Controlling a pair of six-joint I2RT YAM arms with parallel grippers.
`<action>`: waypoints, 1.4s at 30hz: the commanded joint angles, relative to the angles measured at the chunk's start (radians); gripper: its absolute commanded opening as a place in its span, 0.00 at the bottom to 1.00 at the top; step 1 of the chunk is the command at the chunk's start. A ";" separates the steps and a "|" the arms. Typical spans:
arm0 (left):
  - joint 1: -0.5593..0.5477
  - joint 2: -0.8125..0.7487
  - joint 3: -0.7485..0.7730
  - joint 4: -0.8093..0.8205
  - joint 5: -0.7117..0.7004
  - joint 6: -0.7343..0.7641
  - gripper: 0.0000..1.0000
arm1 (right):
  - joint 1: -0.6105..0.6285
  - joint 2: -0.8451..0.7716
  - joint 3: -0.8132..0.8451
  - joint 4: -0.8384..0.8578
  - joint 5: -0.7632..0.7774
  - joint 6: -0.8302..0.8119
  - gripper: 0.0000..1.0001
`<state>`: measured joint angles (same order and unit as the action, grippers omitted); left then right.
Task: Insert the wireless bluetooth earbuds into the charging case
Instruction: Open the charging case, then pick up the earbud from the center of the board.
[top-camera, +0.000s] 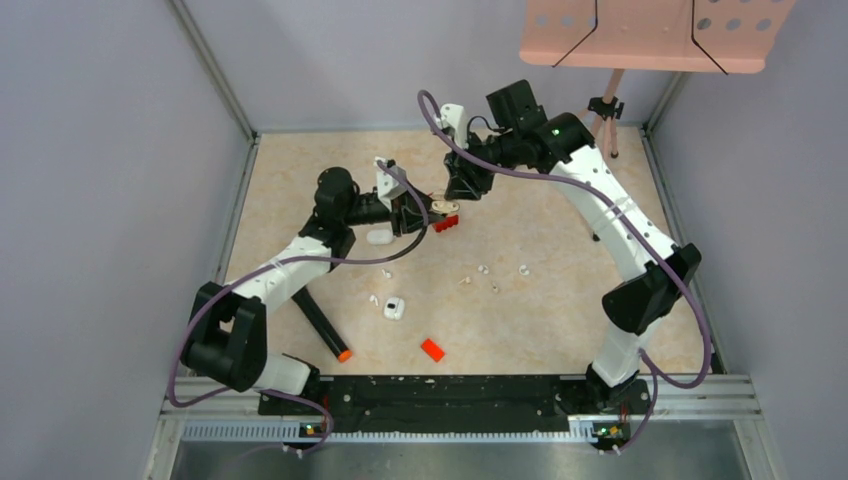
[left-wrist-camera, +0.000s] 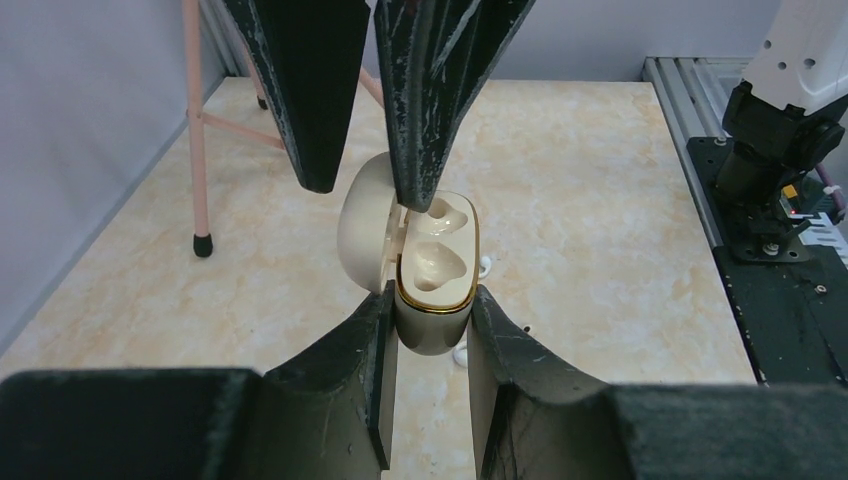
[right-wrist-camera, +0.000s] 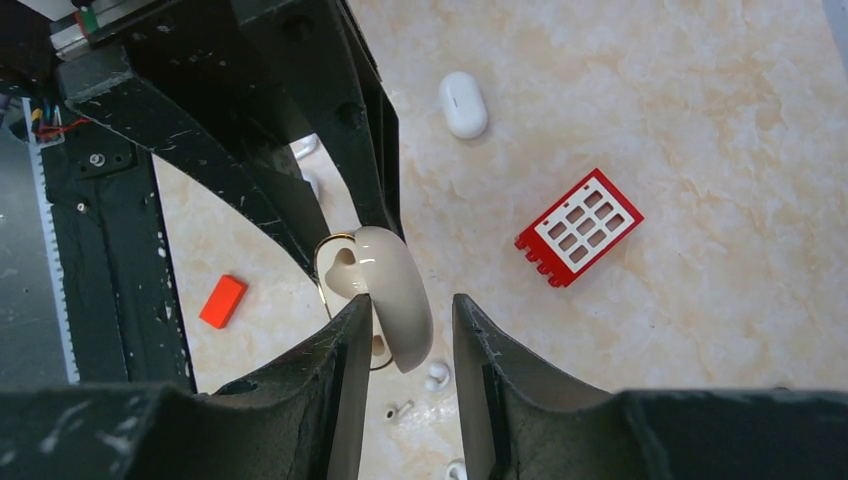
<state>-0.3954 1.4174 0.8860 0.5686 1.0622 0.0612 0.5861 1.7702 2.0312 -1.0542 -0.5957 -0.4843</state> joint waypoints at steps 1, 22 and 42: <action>0.001 0.028 -0.013 0.063 -0.013 -0.093 0.00 | -0.008 -0.017 0.070 0.026 -0.034 0.021 0.36; 0.119 -0.071 -0.054 0.018 -0.054 -0.364 0.00 | -0.155 -0.214 -0.405 0.228 0.046 0.256 0.34; 0.290 -0.253 -0.166 -0.121 -0.315 -0.479 0.00 | -0.115 -0.046 -0.741 0.305 0.183 0.557 0.20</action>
<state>-0.1238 1.2232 0.7403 0.4591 0.8490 -0.3618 0.4370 1.6775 1.2495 -0.8104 -0.3710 0.0051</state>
